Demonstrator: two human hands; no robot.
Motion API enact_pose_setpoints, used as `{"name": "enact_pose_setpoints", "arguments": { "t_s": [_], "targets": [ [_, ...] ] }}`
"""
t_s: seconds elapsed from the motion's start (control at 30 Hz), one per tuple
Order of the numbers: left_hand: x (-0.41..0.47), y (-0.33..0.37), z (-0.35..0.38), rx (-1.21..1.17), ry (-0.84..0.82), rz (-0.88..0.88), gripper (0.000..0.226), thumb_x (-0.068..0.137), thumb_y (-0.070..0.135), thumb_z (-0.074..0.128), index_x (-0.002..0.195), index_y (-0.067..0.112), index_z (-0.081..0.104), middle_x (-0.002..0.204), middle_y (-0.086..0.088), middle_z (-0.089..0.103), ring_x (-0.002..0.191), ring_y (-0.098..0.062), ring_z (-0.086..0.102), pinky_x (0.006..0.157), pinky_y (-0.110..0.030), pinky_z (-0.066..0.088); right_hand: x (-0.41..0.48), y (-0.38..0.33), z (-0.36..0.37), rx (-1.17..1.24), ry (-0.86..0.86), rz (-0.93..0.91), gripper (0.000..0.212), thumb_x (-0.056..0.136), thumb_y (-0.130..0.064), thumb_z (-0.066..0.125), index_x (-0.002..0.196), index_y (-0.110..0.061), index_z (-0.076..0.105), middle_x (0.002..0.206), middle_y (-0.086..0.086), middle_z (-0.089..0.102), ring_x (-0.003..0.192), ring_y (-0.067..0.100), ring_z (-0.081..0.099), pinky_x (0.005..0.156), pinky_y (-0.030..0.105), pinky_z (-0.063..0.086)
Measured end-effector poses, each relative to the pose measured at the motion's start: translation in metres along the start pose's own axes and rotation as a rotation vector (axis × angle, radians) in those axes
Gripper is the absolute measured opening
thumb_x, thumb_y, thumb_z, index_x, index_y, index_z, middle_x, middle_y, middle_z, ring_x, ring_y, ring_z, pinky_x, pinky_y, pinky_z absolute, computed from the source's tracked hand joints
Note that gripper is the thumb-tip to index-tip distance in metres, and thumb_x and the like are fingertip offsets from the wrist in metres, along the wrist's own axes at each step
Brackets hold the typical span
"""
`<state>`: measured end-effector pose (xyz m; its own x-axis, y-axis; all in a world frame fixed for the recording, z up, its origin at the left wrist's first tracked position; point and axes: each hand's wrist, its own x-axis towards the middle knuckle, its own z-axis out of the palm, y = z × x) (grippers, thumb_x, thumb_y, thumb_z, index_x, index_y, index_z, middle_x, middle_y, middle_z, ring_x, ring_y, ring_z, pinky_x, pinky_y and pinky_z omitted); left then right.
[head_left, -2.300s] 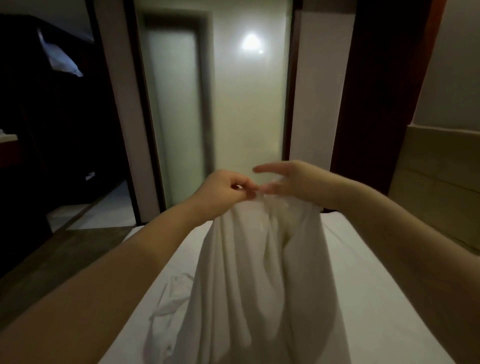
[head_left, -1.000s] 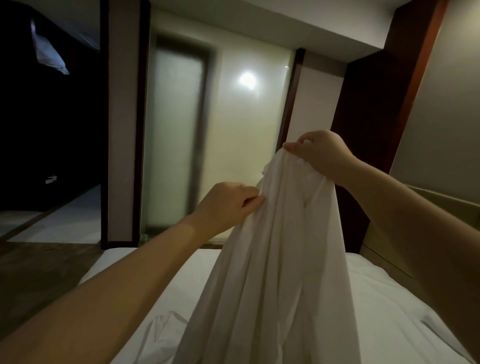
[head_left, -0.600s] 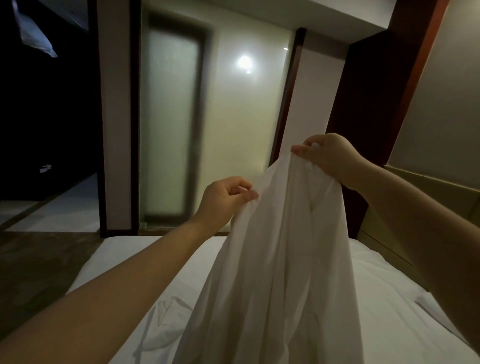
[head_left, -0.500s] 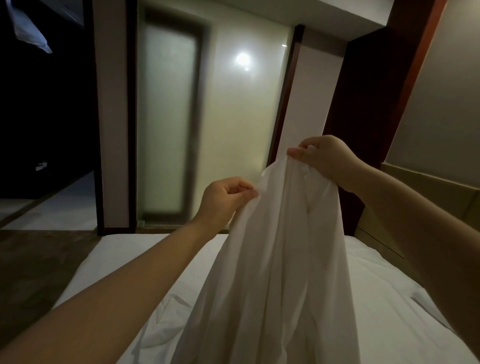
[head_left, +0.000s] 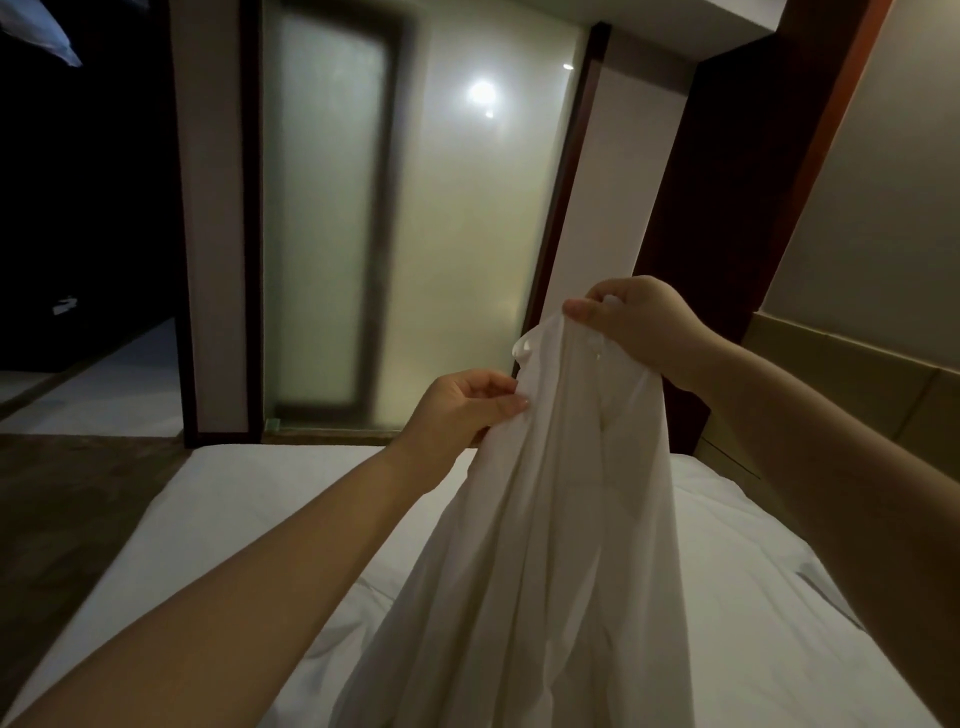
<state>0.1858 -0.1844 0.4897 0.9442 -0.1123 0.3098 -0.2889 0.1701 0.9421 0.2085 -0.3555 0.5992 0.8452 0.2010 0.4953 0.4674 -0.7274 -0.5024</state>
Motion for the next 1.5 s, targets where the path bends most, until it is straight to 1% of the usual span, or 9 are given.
{"name": "enact_pose_setpoints", "arguments": {
  "t_s": [0.27, 0.63, 0.83, 0.93, 1.0, 1.17, 1.27, 1.4, 1.5],
  "targets": [
    [-0.017, 0.005, -0.016, 0.127, -0.077, -0.034, 0.013, 0.088, 0.016, 0.059, 0.081, 0.009, 0.067, 0.073, 0.003, 0.069, 0.071, -0.014, 0.066, 0.071, -0.026, 0.057, -0.001, -0.002, 0.013, 0.012, -0.041, -0.004, 0.029, 0.087, -0.042, 0.061, 0.083, -0.013, 0.067, 0.074, -0.001, 0.058, 0.069, 0.010, 0.053, 0.072, 0.029, 0.046],
    [-0.030, 0.008, -0.049, -0.061, 0.216, -0.113, 0.015, 0.086, 0.011, 0.060, 0.073, 0.003, 0.058, 0.065, -0.005, 0.060, 0.063, -0.017, 0.054, 0.059, -0.023, 0.050, 0.008, -0.010, 0.033, 0.063, -0.094, -0.039, 0.024, 0.085, -0.043, 0.064, 0.072, -0.023, 0.062, 0.074, -0.005, 0.056, 0.071, 0.009, 0.051, 0.061, 0.024, 0.041],
    [-0.024, 0.034, -0.059, -0.139, 0.311, -0.148, 0.017, 0.090, 0.013, 0.057, 0.073, 0.010, 0.057, 0.050, 0.003, 0.059, 0.042, -0.007, 0.053, 0.045, -0.021, 0.049, 0.010, 0.005, 0.037, -0.339, -0.331, -0.128, 0.028, 0.085, -0.043, 0.064, 0.086, -0.015, 0.064, 0.081, 0.001, 0.058, 0.072, 0.013, 0.051, 0.062, 0.026, 0.041],
    [-0.024, 0.041, -0.053, 0.208, 0.241, -0.128, 0.014, 0.090, 0.015, 0.059, 0.077, 0.011, 0.060, 0.054, 0.004, 0.058, 0.046, -0.007, 0.052, 0.044, -0.018, 0.046, 0.012, 0.019, 0.038, -0.423, -0.386, -0.109, 0.031, 0.084, -0.042, 0.064, 0.089, -0.012, 0.067, 0.088, 0.005, 0.062, 0.082, 0.021, 0.056, 0.070, 0.032, 0.044],
    [-0.025, 0.041, -0.047, 0.454, 0.221, -0.065, 0.015, 0.089, 0.016, 0.062, 0.074, 0.013, 0.061, 0.049, 0.011, 0.056, 0.042, -0.001, 0.049, 0.041, -0.014, 0.041, 0.011, 0.025, 0.030, -0.349, -0.359, -0.103, 0.024, 0.084, -0.039, 0.066, 0.097, -0.019, 0.067, 0.098, -0.001, 0.063, 0.092, 0.019, 0.056, 0.075, 0.030, 0.042],
    [-0.022, 0.036, -0.026, 0.484, 0.110, 0.051, 0.012, 0.085, 0.007, 0.065, 0.075, 0.014, 0.065, 0.053, 0.013, 0.060, 0.047, 0.006, 0.053, 0.045, -0.010, 0.043, -0.019, -0.002, 0.030, 0.159, -0.469, -0.149, 0.040, 0.085, -0.030, 0.067, 0.123, -0.035, 0.058, 0.094, -0.013, 0.062, 0.083, 0.004, 0.060, 0.071, 0.008, 0.047],
    [-0.020, 0.028, -0.016, 0.523, 0.052, 0.153, 0.024, 0.082, -0.004, 0.064, 0.073, 0.018, 0.067, 0.058, 0.017, 0.064, 0.058, 0.008, 0.057, 0.057, -0.005, 0.043, -0.032, -0.006, 0.056, 0.015, -0.590, -0.196, 0.028, 0.083, -0.044, 0.066, 0.106, -0.029, 0.069, 0.089, -0.008, 0.069, 0.079, 0.006, 0.062, 0.074, 0.015, 0.048],
    [-0.021, 0.013, -0.020, 0.514, 0.041, 0.188, 0.022, 0.081, 0.001, 0.067, 0.070, 0.020, 0.066, 0.061, 0.016, 0.063, 0.063, 0.005, 0.056, 0.065, -0.008, 0.044, -0.038, 0.005, 0.069, 0.051, -0.639, -0.067, 0.030, 0.082, -0.049, 0.065, 0.066, -0.024, 0.061, 0.053, -0.013, 0.047, 0.054, 0.005, 0.042, 0.054, 0.017, 0.035],
    [-0.025, 0.007, -0.022, 0.494, 0.013, 0.146, 0.016, 0.088, 0.008, 0.060, 0.076, 0.018, 0.064, 0.062, 0.014, 0.060, 0.062, 0.003, 0.052, 0.063, -0.008, 0.042, -0.037, 0.006, 0.066, 0.061, -0.596, -0.071, 0.034, 0.083, -0.046, 0.065, 0.073, -0.013, 0.062, 0.059, -0.007, 0.047, 0.058, 0.008, 0.042, 0.056, 0.021, 0.035]
  ]
}}
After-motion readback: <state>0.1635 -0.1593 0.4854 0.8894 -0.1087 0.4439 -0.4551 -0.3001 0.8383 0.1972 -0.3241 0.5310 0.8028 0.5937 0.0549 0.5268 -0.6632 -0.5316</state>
